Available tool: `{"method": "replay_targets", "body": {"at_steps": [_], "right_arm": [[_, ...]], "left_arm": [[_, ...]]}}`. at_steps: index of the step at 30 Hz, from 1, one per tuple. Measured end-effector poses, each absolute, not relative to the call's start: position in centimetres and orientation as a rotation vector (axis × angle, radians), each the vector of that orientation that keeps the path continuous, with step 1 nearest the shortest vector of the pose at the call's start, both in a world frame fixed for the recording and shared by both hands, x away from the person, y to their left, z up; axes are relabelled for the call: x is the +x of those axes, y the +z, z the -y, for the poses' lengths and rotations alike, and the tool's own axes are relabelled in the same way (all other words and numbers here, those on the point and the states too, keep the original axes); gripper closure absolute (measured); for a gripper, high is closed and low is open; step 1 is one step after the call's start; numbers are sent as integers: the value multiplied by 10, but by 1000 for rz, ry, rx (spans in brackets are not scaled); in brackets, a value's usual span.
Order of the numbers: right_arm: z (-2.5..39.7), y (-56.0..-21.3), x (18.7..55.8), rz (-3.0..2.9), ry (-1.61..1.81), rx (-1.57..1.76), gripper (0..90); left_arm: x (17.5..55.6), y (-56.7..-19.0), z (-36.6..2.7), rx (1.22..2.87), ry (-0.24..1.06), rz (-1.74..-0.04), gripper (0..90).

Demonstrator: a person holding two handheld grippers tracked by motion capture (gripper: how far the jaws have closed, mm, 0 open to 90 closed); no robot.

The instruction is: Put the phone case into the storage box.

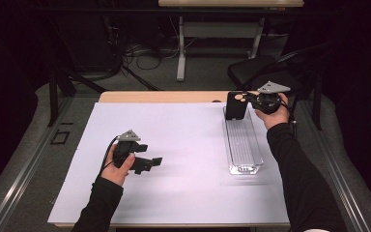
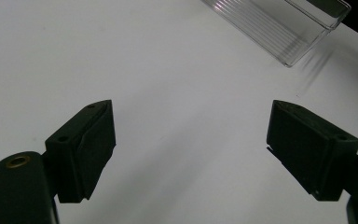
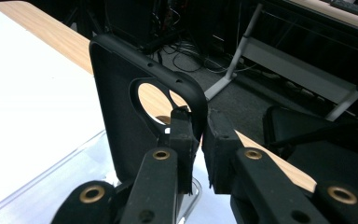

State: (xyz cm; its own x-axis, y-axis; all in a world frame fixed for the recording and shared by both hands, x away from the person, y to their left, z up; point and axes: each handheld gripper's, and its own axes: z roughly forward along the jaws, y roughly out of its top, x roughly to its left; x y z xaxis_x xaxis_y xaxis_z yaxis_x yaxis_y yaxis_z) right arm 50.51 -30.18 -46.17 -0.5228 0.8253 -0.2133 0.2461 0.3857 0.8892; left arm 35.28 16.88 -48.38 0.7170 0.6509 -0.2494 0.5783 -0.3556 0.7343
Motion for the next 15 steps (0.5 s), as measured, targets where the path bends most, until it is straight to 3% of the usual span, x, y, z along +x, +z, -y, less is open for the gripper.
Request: {"method": "replay_targets", "body": {"at_steps": [15], "right_arm": [[306,-466,508,-1975,1088,934,792]], "left_arm": [[353,-484,-168,2057,105,-935,158]]}}
